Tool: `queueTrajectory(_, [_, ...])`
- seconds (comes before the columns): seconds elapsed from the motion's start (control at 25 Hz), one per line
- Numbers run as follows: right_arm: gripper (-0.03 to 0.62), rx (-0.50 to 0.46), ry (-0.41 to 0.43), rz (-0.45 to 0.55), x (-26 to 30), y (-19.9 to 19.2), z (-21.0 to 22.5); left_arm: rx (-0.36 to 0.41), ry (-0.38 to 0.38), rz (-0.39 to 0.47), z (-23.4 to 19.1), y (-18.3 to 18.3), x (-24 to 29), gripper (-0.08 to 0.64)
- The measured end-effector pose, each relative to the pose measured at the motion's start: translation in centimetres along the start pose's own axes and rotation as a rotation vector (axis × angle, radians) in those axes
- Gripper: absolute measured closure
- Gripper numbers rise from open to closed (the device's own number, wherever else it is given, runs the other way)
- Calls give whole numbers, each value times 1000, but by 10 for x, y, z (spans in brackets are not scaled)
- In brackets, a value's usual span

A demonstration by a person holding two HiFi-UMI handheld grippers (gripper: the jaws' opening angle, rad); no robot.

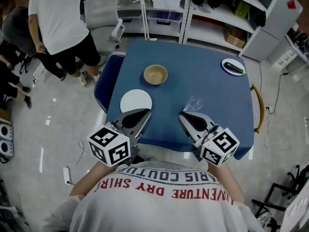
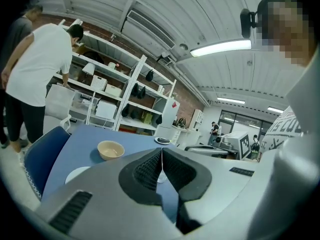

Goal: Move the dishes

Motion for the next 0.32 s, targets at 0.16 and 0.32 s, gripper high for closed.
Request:
queueTrajectory(0.16, [571,-12,1,3,1,3,-1,-2,9,-16,-1,1,0,531])
queueTrajectory(0.32, [571,-19,-1,-6,0,3,-6,-26,21,-48,-1,-3,-3,531])
Point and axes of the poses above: the fingertips, and each gripper's own axes: x forward along the fingers, z to its right, y out of its top, the point moved 6 cm from there along -x, backward along the fingers, and after that the axes turned 11 degrees about -z, right-handed, at the moved point
